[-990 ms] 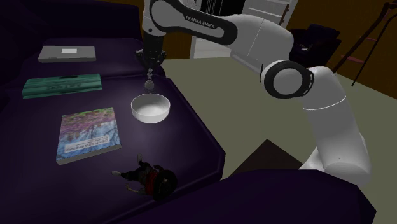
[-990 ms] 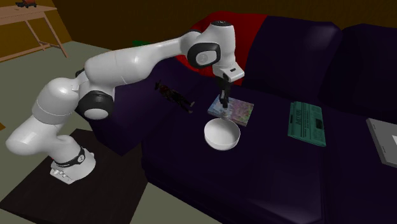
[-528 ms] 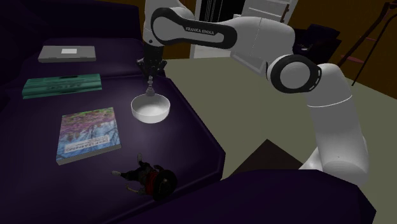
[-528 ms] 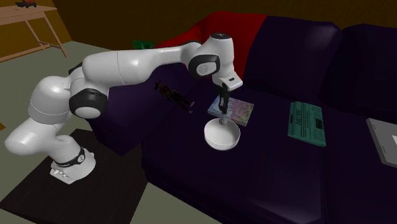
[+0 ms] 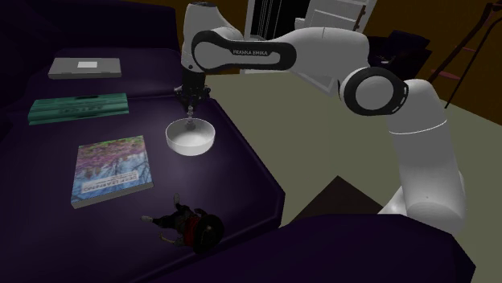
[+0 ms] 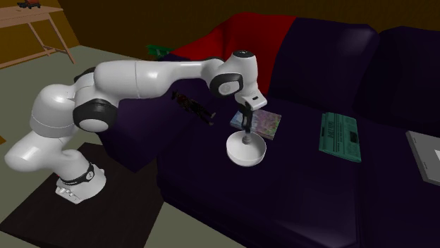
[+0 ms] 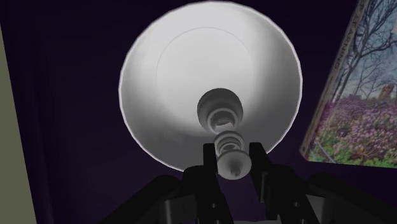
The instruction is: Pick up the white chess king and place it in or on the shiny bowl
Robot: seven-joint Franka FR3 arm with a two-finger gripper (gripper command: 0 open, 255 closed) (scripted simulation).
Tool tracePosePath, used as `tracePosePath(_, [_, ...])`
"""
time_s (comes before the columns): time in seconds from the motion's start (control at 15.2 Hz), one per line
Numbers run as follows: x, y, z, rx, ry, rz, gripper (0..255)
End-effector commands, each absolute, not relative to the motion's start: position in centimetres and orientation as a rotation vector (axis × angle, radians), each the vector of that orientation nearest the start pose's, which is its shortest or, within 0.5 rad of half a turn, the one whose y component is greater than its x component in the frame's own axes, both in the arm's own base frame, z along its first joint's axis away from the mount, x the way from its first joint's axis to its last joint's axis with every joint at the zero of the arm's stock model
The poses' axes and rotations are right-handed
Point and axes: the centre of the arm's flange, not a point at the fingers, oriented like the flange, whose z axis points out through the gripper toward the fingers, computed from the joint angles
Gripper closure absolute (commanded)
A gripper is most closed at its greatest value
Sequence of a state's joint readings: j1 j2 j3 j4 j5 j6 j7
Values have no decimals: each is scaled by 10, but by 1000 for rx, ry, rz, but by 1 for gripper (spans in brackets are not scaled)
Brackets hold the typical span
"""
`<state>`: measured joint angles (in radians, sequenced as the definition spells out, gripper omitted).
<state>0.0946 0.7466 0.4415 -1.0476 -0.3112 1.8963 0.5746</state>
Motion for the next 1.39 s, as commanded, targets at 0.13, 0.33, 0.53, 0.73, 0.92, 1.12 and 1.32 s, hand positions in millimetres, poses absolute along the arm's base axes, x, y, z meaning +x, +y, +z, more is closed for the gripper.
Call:
tracePosePath(0.13, [716, 266, 414, -3060, 141, -222, 255])
tracePosePath(0.33, [716, 266, 414, -3060, 141, -222, 255])
tracePosePath(0.53, [716, 266, 414, -3060, 141, -222, 255])
tracePosePath(0.73, [716, 266, 414, -3060, 141, -222, 0])
tracePosePath(0.92, [716, 266, 414, -3060, 141, -222, 0])
tracePosePath(1.12, [714, 265, 427, -3060, 141, -222, 0])
tracePosePath(1.32, [709, 263, 464, -3060, 141, -222, 0])
